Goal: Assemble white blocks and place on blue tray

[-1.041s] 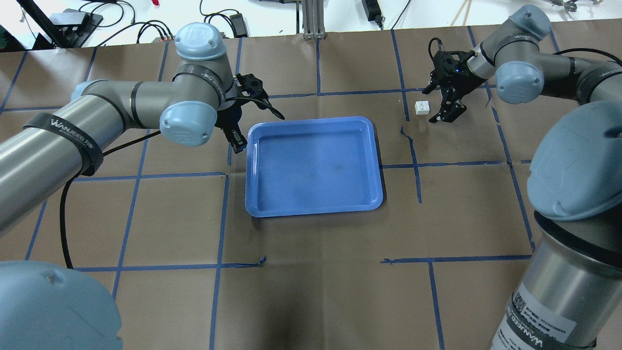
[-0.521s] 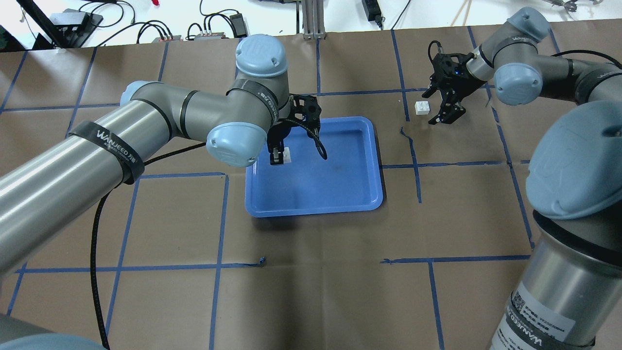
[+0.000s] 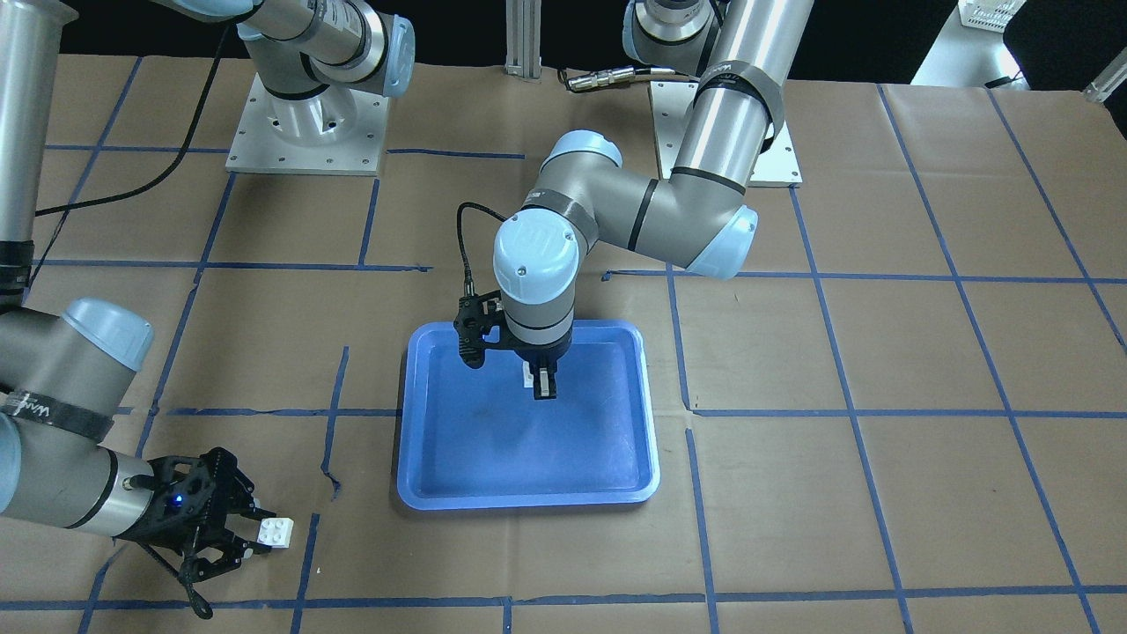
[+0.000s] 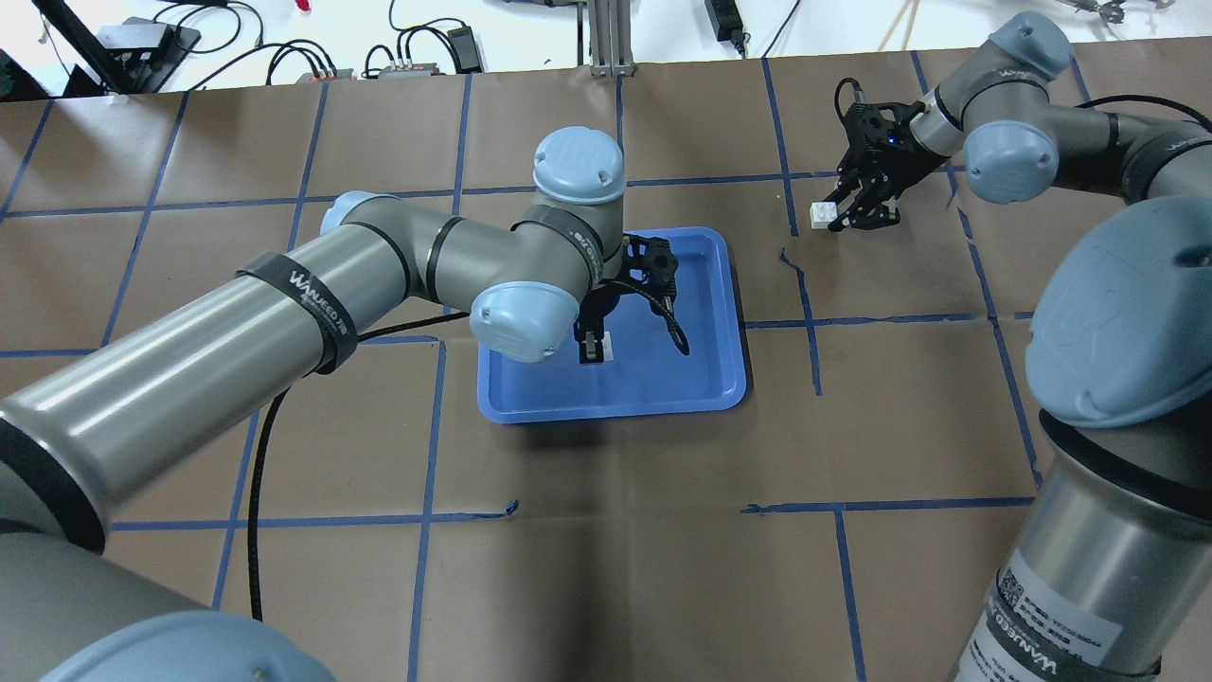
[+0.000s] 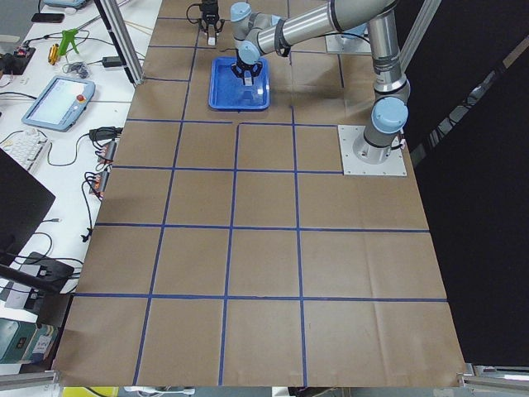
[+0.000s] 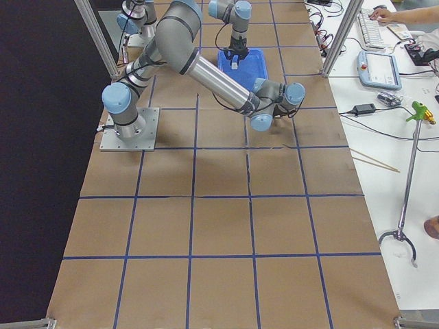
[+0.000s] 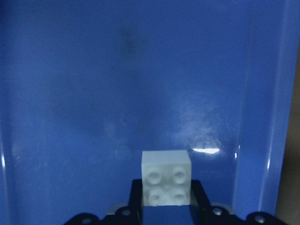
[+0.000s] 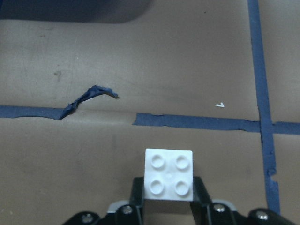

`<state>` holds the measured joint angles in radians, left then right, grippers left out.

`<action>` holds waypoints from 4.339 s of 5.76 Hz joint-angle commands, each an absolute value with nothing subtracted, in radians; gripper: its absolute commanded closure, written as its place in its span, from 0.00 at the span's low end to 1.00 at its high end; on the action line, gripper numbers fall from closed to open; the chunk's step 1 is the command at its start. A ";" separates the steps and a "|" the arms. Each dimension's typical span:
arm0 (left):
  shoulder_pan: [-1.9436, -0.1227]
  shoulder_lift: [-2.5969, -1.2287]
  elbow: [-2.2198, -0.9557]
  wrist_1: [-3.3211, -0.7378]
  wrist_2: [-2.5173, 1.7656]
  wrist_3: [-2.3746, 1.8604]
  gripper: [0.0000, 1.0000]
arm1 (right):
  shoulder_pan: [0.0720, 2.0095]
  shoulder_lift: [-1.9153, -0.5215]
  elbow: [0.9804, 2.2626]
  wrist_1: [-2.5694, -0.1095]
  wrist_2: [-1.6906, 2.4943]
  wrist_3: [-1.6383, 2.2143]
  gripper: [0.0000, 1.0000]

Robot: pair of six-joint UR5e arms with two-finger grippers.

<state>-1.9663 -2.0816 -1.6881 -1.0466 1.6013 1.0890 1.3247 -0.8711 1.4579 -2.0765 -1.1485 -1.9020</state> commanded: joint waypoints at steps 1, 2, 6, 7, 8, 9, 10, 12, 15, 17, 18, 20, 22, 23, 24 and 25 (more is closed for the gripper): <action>-1.987 -2.114 -1.692 -1.023 1.612 1.013 0.78 | 1.324 -0.882 1.447 -2.074 -1.149 -1.896 0.73; -1.987 -2.114 -1.690 -1.019 1.612 1.009 0.70 | 1.324 -0.902 1.431 -2.047 -1.150 -1.893 0.73; -1.987 -2.105 -1.672 -0.996 1.652 1.022 0.63 | 1.325 -1.071 1.434 -1.830 -1.157 -1.907 0.75; -1.987 -2.105 -1.675 -0.996 1.658 1.023 0.63 | 1.325 -1.086 1.457 -1.833 -1.155 -1.904 0.75; -1.985 -2.106 -1.678 -0.996 1.658 1.023 0.63 | 1.325 -1.101 1.472 -1.836 -1.155 -1.899 0.76; -1.985 -2.106 -1.678 -0.994 1.658 1.023 0.40 | 1.325 -1.103 1.473 -1.839 -1.157 -1.899 0.77; -1.985 -2.105 -1.680 -0.985 1.660 1.025 0.02 | 1.325 -1.103 1.473 -1.839 -1.155 -1.898 0.77; -1.985 -2.094 -1.683 -0.986 1.664 1.025 0.01 | 1.325 -1.104 1.494 -1.839 -1.154 -1.894 0.76; -1.945 -1.921 -1.582 -1.253 1.654 1.017 0.01 | 1.330 -1.141 1.604 -1.853 -1.144 -1.881 0.74; -1.898 -1.731 -1.580 -1.388 1.652 0.959 0.01 | 1.386 -1.155 1.621 -1.856 -1.141 -1.852 0.74; -1.884 -1.654 -1.583 -1.478 1.651 0.831 0.03 | 1.446 -1.155 1.627 -1.858 -1.140 -1.791 0.74; -1.873 -1.570 -1.583 -1.531 1.658 0.462 0.03 | 1.534 -1.166 1.685 -1.984 -1.140 -1.702 0.74; -1.871 -1.545 -1.586 -1.563 1.657 -0.042 0.01 | 1.635 -1.166 1.863 -2.348 -1.140 -1.547 0.74; -1.855 -1.523 -1.589 -1.587 1.634 -0.105 0.01 | 1.656 -1.166 1.925 -2.461 -1.138 -1.525 0.74; -1.824 -1.519 -1.589 -1.588 1.576 -0.133 0.01 | 1.678 -1.163 1.972 -2.550 -1.140 -1.463 0.74; -1.807 -1.522 -1.615 -1.577 1.578 -0.108 0.01 | 1.698 -1.158 2.005 -2.601 -1.138 -1.397 0.74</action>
